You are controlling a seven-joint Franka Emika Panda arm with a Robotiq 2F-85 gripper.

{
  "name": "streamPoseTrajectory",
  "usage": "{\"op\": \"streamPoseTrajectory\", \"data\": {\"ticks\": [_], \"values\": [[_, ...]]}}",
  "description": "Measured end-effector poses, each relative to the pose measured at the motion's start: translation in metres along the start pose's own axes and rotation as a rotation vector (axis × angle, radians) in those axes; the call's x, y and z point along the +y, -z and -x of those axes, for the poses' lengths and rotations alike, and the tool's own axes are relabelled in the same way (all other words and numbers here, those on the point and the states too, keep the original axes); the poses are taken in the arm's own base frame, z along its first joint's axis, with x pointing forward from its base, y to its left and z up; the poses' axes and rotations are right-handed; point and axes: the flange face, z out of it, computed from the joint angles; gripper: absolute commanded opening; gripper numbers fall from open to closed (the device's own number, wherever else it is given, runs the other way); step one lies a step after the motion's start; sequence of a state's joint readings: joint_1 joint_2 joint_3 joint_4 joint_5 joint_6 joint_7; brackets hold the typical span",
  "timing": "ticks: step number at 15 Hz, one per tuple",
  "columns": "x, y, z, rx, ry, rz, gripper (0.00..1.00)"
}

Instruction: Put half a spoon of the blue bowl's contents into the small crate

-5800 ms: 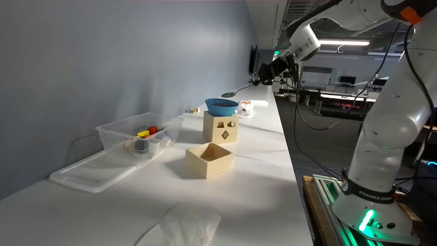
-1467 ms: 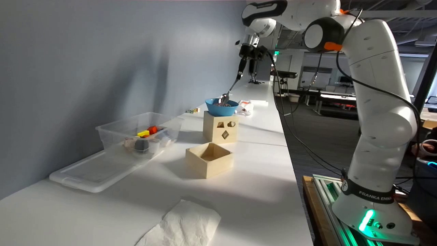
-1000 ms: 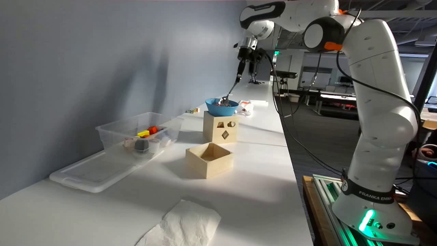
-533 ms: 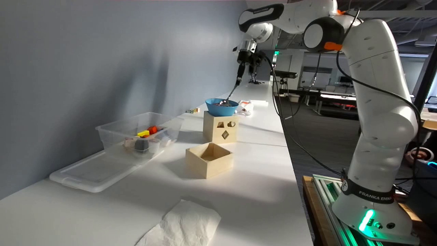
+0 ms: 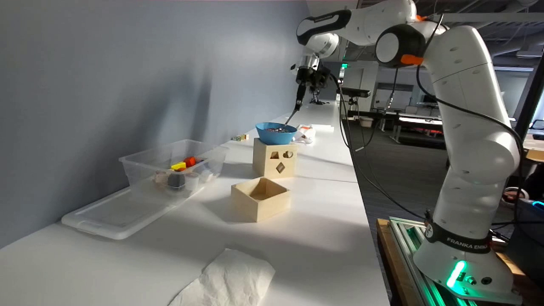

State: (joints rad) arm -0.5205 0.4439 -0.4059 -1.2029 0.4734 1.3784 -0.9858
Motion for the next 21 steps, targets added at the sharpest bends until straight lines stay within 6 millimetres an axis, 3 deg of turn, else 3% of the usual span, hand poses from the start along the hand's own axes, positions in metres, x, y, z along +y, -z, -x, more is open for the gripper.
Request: {"op": "streamPoseTrajectory", "data": {"ticks": [12, 21], "values": [[0.033, -0.021, 0.023, 0.015, -0.188, -0.163, 0.01], [0.055, -0.039, 0.028, 0.031, -0.268, -0.289, 0.01]]}}
